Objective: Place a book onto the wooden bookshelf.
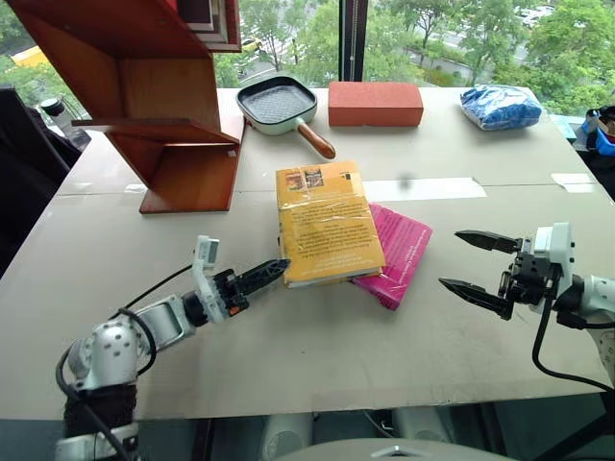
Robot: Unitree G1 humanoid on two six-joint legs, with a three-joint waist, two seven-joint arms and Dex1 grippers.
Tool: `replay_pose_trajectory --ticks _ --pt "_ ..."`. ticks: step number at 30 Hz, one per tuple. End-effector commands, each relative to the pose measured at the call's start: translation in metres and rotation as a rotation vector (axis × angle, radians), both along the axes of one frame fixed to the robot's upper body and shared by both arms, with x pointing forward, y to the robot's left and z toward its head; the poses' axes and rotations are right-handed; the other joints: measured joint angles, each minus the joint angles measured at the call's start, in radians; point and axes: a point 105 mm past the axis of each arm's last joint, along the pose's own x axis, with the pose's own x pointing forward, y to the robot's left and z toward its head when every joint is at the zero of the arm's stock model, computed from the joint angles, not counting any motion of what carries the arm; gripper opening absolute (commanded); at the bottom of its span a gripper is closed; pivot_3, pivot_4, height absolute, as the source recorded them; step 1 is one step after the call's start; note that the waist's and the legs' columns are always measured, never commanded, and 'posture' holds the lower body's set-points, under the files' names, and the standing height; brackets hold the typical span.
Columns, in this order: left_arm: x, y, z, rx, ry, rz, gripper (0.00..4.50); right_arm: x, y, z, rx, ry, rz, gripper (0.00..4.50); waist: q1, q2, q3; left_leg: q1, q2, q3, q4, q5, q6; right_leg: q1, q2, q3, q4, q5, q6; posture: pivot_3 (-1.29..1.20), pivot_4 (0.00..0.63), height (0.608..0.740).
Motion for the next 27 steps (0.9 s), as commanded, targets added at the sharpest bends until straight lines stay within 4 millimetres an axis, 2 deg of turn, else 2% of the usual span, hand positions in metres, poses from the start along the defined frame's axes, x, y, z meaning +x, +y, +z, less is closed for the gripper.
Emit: replay_pose_trajectory --ticks 1,2,3,5,8,9,11,13,14,18,21,24,27 --pt "0.008 0.000 -0.001 -0.026 0.062 -0.036 4.48 -0.004 0.003 0.015 0.000 -0.050 0.018 4.41 -0.002 0.000 0.000 0.000 0.000 0.000 0.000 0.000 0.000 0.001 0.000 0.000 0.000 0.000 0.000 0.00 0.150 0.740" --pt "0.011 0.000 -0.001 -0.032 0.073 -0.044 4.48 -0.005 0.003 0.015 -0.001 -0.050 0.018 4.41 -0.003 0.000 0.000 0.000 0.000 0.000 0.000 0.000 0.000 0.001 0.000 0.001 0.000 0.000 -0.001 0.00 0.150 0.740" --pt "0.013 -0.002 0.000 -0.038 0.081 -0.057 4.09 -0.006 0.003 0.015 -0.002 -0.049 0.019 4.50 -0.003 0.000 0.000 0.000 0.000 0.000 0.000 0.000 0.000 0.001 0.000 0.001 0.000 0.000 -0.001 0.00 0.150 0.740" --pt "0.013 -0.009 0.001 -0.036 0.087 -0.106 3.66 -0.007 0.003 0.015 -0.002 -0.048 0.019 4.50 -0.003 0.000 0.000 0.000 0.000 0.000 0.000 0.000 0.000 0.001 0.000 0.001 0.000 0.002 -0.003 0.00 0.150 0.740" --pt "0.015 -0.018 0.004 -0.044 0.086 -0.154 2.12 -0.008 0.004 0.016 0.002 -0.046 0.015 4.50 -0.006 0.000 0.000 0.000 0.000 0.000 0.000 0.000 0.000 0.001 0.000 0.001 0.000 0.002 -0.004 0.00 0.150 0.740" --pt "0.016 -0.021 0.004 -0.046 0.085 -0.161 1.98 -0.009 0.004 0.016 0.004 -0.045 0.013 4.50 -0.006 0.000 0.000 0.000 0.000 0.000 0.000 0.000 0.000 0.000 0.000 0.001 0.000 0.002 -0.004 0.00 0.150 0.740" --pt "0.016 -0.026 0.005 -0.049 0.082 -0.181 0.97 -0.010 0.005 0.017 0.007 -0.044 0.015 4.50 -0.005 0.000 0.000 0.000 0.000 0.000 0.000 0.000 0.000 0.001 0.000 0.001 0.000 0.002 -0.004 0.00 0.150 0.740" --pt "0.015 -0.027 0.007 -0.060 0.077 -0.190 0.24 -0.011 0.005 0.020 0.015 -0.045 0.021 4.50 -0.005 -0.001 0.000 0.000 0.000 0.000 0.000 0.000 0.000 0.001 0.000 0.001 0.000 0.002 -0.004 0.00 0.150 0.740" --pt "0.015 -0.026 0.009 -0.068 0.071 -0.185 0.01 -0.012 0.006 0.022 0.026 -0.046 0.025 4.50 -0.005 -0.001 0.000 0.000 0.000 0.000 0.000 0.000 0.000 0.001 0.000 0.001 0.000 0.002 -0.004 0.00 0.150 0.740" --pt "0.015 -0.022 0.028 -0.104 -0.009 -0.163 0.01 -0.013 0.010 0.034 0.077 -0.048 0.054 4.50 -0.009 -0.001 0.001 0.000 0.000 0.000 0.000 0.000 0.000 0.001 0.000 0.001 0.000 0.002 -0.004 0.00 0.150 0.740" --pt "0.015 -0.023 0.055 -0.033 -0.175 -0.146 0.01 -0.013 0.017 0.045 0.124 -0.042 0.089 4.50 -0.010 -0.004 0.004 0.000 0.000 0.000 0.000 0.000 0.000 0.000 0.000 0.001 0.000 0.003 -0.004 0.00 0.150 0.740" --pt "0.016 -0.032 0.084 0.178 -0.458 -0.122 0.01 -0.008 0.022 0.054 0.159 -0.061 0.089 4.50 -0.008 -0.005 0.005 0.000 0.000 0.000 0.000 0.000 0.000 0.000 0.000 0.001 0.001 0.003 -0.004 0.00 0.150 0.740" --pt "0.021 -0.041 0.125 0.459 -0.863 -0.078 0.01 0.002 0.023 0.062 0.174 -0.089 0.066 4.50 -0.002 -0.007 0.007 -0.001 0.000 0.000 0.000 0.000 0.000 0.000 0.000 0.001 0.001 0.003 -0.005 0.00 0.150 0.740"
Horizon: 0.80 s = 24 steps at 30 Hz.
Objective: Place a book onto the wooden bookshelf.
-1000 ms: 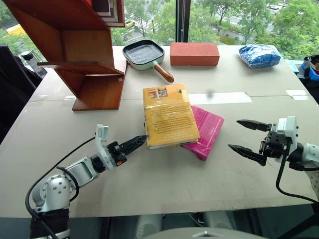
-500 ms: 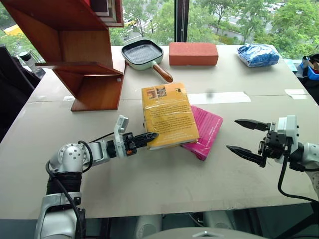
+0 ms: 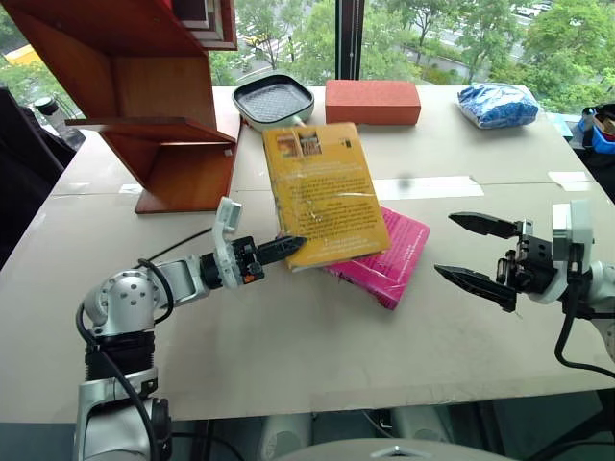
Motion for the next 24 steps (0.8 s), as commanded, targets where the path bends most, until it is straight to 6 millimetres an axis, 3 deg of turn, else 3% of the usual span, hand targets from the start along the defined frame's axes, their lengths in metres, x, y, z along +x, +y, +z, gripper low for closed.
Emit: replay_pose_trajectory --ticks 1,4,8,11,16,19,24 --pt "0.001 -0.015 0.065 0.270 -0.569 0.013 0.01 0.007 0.002 0.016 0.028 -0.053 -0.014 4.50 0.006 0.000 0.000 0.000 -0.001 0.000 0.000 0.000 0.000 0.000 0.000 0.001 0.000 0.000 0.000 0.00 0.150 0.740" --pt "0.006 -0.016 0.093 0.492 -0.844 0.030 0.01 0.014 0.003 0.025 0.044 -0.073 -0.014 4.50 0.015 0.000 0.000 0.000 -0.001 0.001 0.000 0.000 0.000 0.000 0.000 0.002 -0.001 0.000 0.000 0.00 0.150 0.740" --pt "0.023 0.009 0.140 0.996 -1.266 0.145 0.01 0.027 0.005 0.043 0.071 -0.123 -0.038 4.50 0.017 -0.001 0.003 -0.001 -0.001 0.002 0.000 0.000 0.000 0.000 0.002 0.004 -0.002 0.000 0.000 0.00 0.150 0.740" --pt "0.025 0.029 0.160 1.250 -1.410 0.160 0.01 0.031 0.007 0.053 0.099 -0.147 -0.044 4.50 0.016 0.000 0.004 -0.001 -0.001 0.003 -0.001 0.000 0.000 -0.002 0.003 0.006 -0.002 0.001 0.002 0.00 0.150 0.740" --pt "0.025 0.100 0.189 1.674 -1.360 0.221 0.01 0.033 0.018 0.073 0.171 -0.167 -0.038 4.50 0.011 0.002 0.007 -0.005 0.000 0.005 -0.002 0.000 0.000 -0.007 0.003 0.007 -0.002 0.002 0.005 0.00 0.150 0.740" --pt "0.023 0.126 0.189 1.760 -1.301 0.217 0.01 0.034 0.022 0.081 0.199 -0.165 -0.031 4.50 0.014 0.002 0.007 -0.010 0.000 0.005 -0.002 0.000 0.000 -0.012 0.003 0.006 -0.001 0.002 0.005 0.00 0.150 0.740" --pt "0.025 0.167 0.172 1.747 -1.207 0.247 0.01 0.028 0.026 0.086 0.191 -0.179 0.021 4.50 0.022 0.002 0.007 -0.017 0.000 0.005 0.001 0.000 0.000 -0.018 0.002 0.005 0.001 0.003 0.005 0.00 0.150 0.740"
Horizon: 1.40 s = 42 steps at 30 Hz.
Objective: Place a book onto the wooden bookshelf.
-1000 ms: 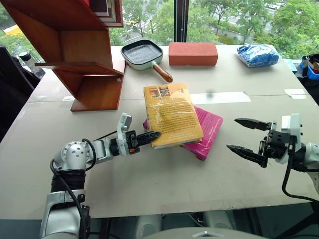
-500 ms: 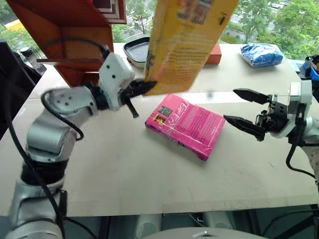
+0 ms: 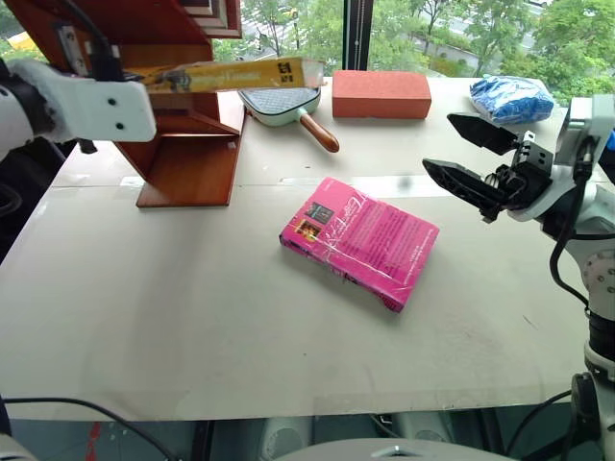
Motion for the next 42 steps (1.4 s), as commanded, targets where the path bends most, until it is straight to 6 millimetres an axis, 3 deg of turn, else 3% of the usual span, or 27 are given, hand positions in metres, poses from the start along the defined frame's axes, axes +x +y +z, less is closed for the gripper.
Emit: replay_pose_trajectory --ticks 1,10,17,23,24,25,28,32,34,38,40,42 --pt "-0.006 0.032 0.006 0.000 -0.041 0.065 0.01 -0.011 0.003 0.014 -0.001 -0.060 0.043 4.50 -0.001 0.000 0.000 0.000 0.000 0.000 0.000 0.000 0.000 0.000 0.000 0.000 0.000 0.000 0.000 0.00 0.150 0.740" --pt "0.001 0.073 -0.010 0.050 -0.019 0.191 0.01 -0.021 0.005 0.021 0.013 -0.071 0.107 4.50 -0.006 0.000 0.000 0.003 0.000 0.001 0.001 0.000 0.000 -0.001 0.000 0.001 0.007 0.000 0.000 0.00 0.150 0.740" --pt "0.007 0.081 -0.019 0.039 0.020 0.220 0.01 -0.020 0.006 0.019 0.000 -0.062 0.113 4.50 -0.008 0.000 0.000 0.003 0.000 0.001 0.004 0.000 0.000 -0.001 0.000 0.002 0.012 0.000 0.000 0.00 0.150 0.740" --pt "0.009 0.083 -0.014 0.019 -0.009 0.233 2.38 -0.020 0.006 0.016 -0.001 -0.061 0.110 4.50 -0.016 0.000 0.000 0.002 0.000 0.001 0.009 0.000 0.000 -0.001 0.000 0.002 0.016 0.000 0.000 0.00 0.150 0.740" --pt "0.009 0.087 -0.011 0.001 -0.025 0.255 2.84 -0.019 0.006 0.015 -0.002 -0.060 0.109 4.50 -0.017 0.000 0.000 0.002 0.000 0.001 0.010 0.000 0.000 -0.001 0.000 0.001 0.016 0.000 0.000 0.00 0.150 0.740" --pt "0.007 0.091 -0.007 -0.013 -0.047 0.277 3.59 -0.019 0.005 0.014 -0.003 -0.061 0.108 4.50 -0.018 0.000 0.000 0.001 0.000 0.001 0.011 0.000 0.000 -0.001 0.000 0.001 0.016 0.000 0.000 0.00 0.150 0.740" --pt "0.002 0.097 0.004 -0.101 -0.113 0.297 4.48 -0.018 0.003 0.016 0.007 -0.067 0.094 4.50 -0.022 0.000 0.000 0.001 0.000 0.000 0.012 0.000 0.000 -0.001 0.000 0.001 0.016 0.000 0.000 0.00 0.150 0.740" --pt "-0.012 0.083 0.032 -0.339 -0.229 0.182 4.48 -0.014 -0.005 0.012 0.022 -0.051 0.066 4.50 -0.026 -0.001 0.000 0.001 0.001 0.000 0.012 0.000 0.000 -0.001 0.000 0.001 0.016 0.000 0.000 0.00 0.150 0.740" --pt "-0.021 0.073 0.034 -0.406 -0.218 0.113 4.48 -0.014 -0.007 0.007 0.015 -0.043 0.062 4.50 -0.026 -0.001 0.000 0.000 0.001 0.000 0.012 0.000 0.000 -0.001 0.000 0.001 0.016 0.000 0.000 0.00 0.150 0.740" --pt "-0.045 0.054 0.048 -0.724 -0.232 -0.030 4.48 -0.015 -0.012 -0.005 -0.006 -0.019 0.060 4.50 -0.026 -0.001 0.000 0.001 0.001 0.000 0.013 0.000 0.000 -0.001 0.000 0.001 0.017 0.000 0.000 0.00 0.150 0.740" --pt "-0.055 0.035 0.042 -0.956 -0.152 -0.147 4.48 -0.014 -0.016 -0.016 -0.035 -0.002 0.042 4.50 -0.027 -0.001 0.000 0.001 0.002 0.000 0.015 0.000 0.000 -0.001 0.000 0.001 0.017 0.000 0.000 0.00 0.150 0.740" --pt "-0.064 0.007 0.017 -1.124 0.051 -0.243 4.48 -0.013 -0.021 -0.031 -0.063 0.022 0.009 4.50 -0.028 -0.001 -0.001 0.002 0.002 -0.001 0.016 0.000 0.000 0.001 0.000 0.001 0.018 0.000 0.000 0.00 0.150 0.740"
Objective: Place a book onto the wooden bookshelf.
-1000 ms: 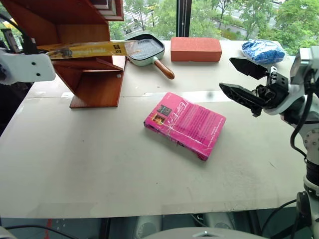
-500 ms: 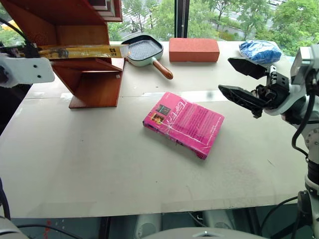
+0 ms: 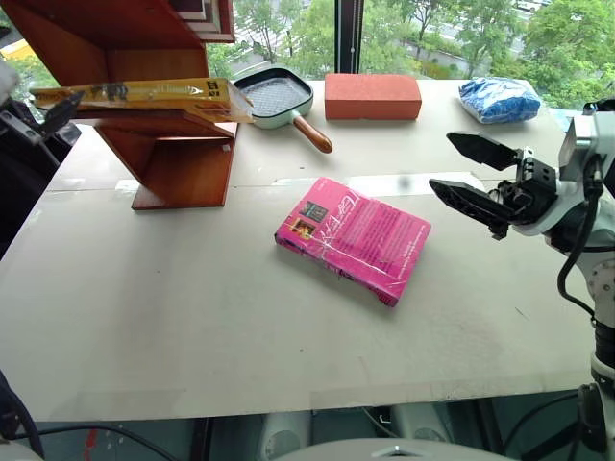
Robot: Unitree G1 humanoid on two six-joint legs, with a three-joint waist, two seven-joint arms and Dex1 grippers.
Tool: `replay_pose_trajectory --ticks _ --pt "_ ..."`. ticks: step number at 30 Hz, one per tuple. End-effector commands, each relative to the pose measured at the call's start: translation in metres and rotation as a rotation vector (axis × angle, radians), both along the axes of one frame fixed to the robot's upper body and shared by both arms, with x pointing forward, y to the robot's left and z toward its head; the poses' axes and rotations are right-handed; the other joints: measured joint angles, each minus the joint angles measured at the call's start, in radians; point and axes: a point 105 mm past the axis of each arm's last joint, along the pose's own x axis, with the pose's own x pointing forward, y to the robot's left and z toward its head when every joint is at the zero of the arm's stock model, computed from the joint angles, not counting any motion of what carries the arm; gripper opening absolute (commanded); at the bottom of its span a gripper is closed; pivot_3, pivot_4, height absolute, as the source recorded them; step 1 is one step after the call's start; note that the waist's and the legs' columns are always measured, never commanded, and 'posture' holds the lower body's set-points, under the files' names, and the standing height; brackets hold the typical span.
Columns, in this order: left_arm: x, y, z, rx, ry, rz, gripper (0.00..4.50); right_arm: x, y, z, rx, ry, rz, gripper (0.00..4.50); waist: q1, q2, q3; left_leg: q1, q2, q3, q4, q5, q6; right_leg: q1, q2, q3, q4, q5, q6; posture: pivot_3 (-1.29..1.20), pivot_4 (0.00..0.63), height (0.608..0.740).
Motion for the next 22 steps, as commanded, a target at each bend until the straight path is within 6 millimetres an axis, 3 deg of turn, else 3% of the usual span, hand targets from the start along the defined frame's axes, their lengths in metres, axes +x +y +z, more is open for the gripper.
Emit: replay_pose_trajectory --ticks 1,5,7,9,12,14,22 --pt "-0.023 -0.046 -0.024 -0.210 0.166 -0.272 4.48 -0.003 -0.012 -0.014 -0.055 -0.025 -0.057 4.50 -0.001 0.001 -0.001 0.000 0.000 0.000 0.000 0.000 0.000 0.000 0.000 0.000 0.000 0.000 0.000 0.00 0.150 0.740" --pt "-0.030 -0.084 -0.085 -0.396 0.385 -0.403 4.48 -0.005 -0.029 -0.055 -0.145 0.033 -0.156 4.50 0.001 0.001 -0.001 0.001 0.000 0.000 0.000 0.000 0.000 0.001 0.000 0.000 0.000 0.000 0.000 0.00 0.150 0.740" --pt "-0.030 -0.107 -0.126 -0.498 0.500 -0.419 4.48 -0.006 -0.041 -0.079 -0.191 0.068 -0.220 4.50 0.005 0.002 -0.002 0.003 0.000 -0.001 0.000 0.000 0.000 0.003 0.000 0.000 0.000 0.000 0.000 0.00 0.150 0.740" --pt "-0.041 -0.131 -0.168 -0.488 0.625 -0.429 4.48 -0.008 -0.055 -0.103 -0.246 0.096 -0.289 4.50 0.003 0.001 -0.002 0.006 -0.001 -0.001 0.001 0.000 0.000 0.006 0.001 0.000 -0.002 0.000 0.000 0.00 0.150 0.740" --pt "-0.044 -0.151 -0.206 -0.494 0.672 -0.369 4.48 -0.006 -0.076 -0.131 -0.315 0.115 -0.404 4.50 0.001 0.000 -0.002 0.015 -0.001 0.002 -0.001 0.000 0.000 0.015 0.000 0.004 -0.003 -0.002 -0.004 0.00 0.150 0.740" --pt "-0.048 -0.160 -0.235 -0.361 0.729 -0.338 4.48 -0.007 -0.085 -0.143 -0.334 0.124 -0.451 4.50 0.000 0.001 -0.002 0.018 -0.002 0.001 -0.001 0.000 0.000 0.016 0.002 0.005 -0.002 -0.004 -0.002 0.00 0.150 0.740" --pt "-0.050 -0.168 -0.273 -0.286 0.724 -0.305 4.48 -0.019 -0.082 -0.175 -0.382 0.186 -0.450 4.50 0.000 0.003 -0.003 0.020 0.000 0.001 -0.001 0.000 0.000 0.018 0.011 0.017 -0.002 -0.005 -0.002 0.00 0.150 0.740"
